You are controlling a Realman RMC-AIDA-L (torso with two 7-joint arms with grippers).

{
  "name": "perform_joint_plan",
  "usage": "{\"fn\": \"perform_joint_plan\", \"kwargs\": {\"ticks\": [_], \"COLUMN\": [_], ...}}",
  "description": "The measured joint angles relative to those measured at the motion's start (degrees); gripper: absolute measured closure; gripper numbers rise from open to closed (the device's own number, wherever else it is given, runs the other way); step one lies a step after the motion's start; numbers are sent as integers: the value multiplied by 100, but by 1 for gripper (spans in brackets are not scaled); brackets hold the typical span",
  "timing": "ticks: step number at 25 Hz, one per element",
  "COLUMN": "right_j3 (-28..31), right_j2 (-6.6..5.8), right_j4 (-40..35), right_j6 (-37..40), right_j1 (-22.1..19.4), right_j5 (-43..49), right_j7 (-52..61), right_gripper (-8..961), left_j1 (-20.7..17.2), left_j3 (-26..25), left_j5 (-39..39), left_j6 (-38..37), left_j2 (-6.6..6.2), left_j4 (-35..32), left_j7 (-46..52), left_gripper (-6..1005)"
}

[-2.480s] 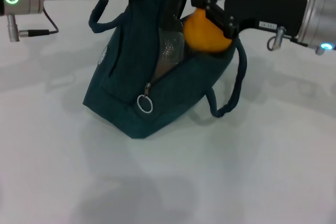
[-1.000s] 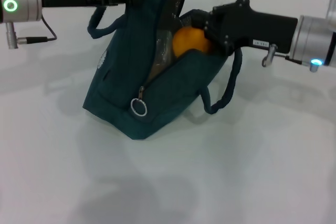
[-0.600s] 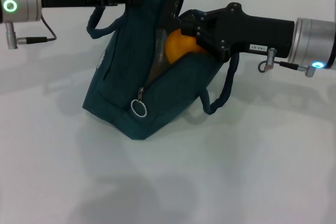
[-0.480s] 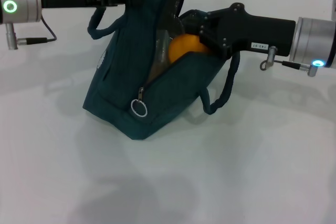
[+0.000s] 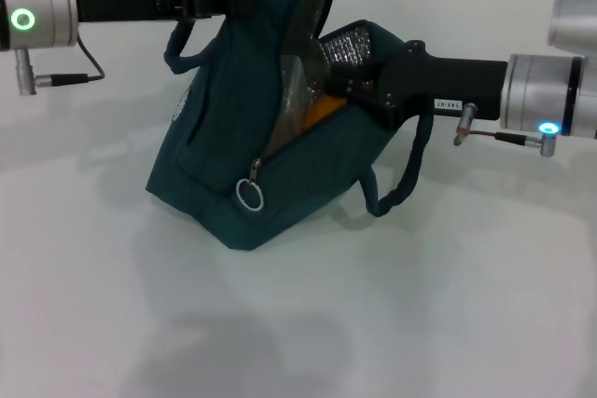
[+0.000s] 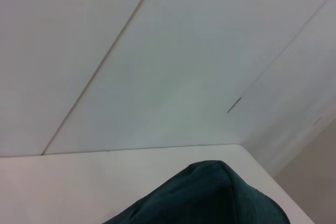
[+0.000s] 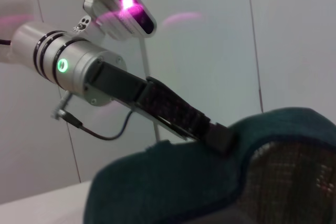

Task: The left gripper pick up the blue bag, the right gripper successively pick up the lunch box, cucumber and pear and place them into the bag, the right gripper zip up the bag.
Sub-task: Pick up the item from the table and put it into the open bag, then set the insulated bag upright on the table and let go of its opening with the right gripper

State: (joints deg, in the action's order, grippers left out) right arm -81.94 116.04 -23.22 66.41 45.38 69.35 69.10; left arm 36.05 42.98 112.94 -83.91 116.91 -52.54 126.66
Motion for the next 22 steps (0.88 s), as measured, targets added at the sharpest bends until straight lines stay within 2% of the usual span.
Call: {"fn": "perform_joint_plan", "kwargs": {"ticks": [3, 5, 10, 11, 13, 17, 19, 22], "right_j3": [19, 46, 190, 249, 368, 480, 559, 612], "right_j2": [8, 1, -56, -60, -75, -85, -70, -51], "right_j4": [-358, -773, -1523, -1555, -1492, -1017, -696, -360], "right_j6": [246, 488, 1310, 1423, 1543, 1525, 1501, 1395], "right_j1": [-321, -700, -1725, -1857, -2080, -2332, -2357, -2318], "right_j5": [-96, -285, -949, -979, -975, -969, -987, -1024], "right_j7": [-26, -137, -713, -767, -847, -1178, -1331, -1449], "right_gripper": [883, 882, 699, 617, 453, 296, 218, 150], "left_j1": [-20, -43, -131, -163, -195, -211, -208, -206], "left_j3": [0, 0, -10, -34, -67, -76, -77, -79], "left_j5": [-1, -1, -3, -3, -3, -13, -13, -13], "left_j6": [28, 33, 41, 42, 42, 75, 92, 98], "left_j2": [5, 6, 4, 2, 0, -9, -11, -7], "left_j4": [5, 7, 7, 7, 8, 7, 7, 7], "left_j7": [-11, -19, -26, -26, -27, -59, -68, -65], "left_gripper": [949, 949, 949, 949, 949, 949, 949, 949]}}
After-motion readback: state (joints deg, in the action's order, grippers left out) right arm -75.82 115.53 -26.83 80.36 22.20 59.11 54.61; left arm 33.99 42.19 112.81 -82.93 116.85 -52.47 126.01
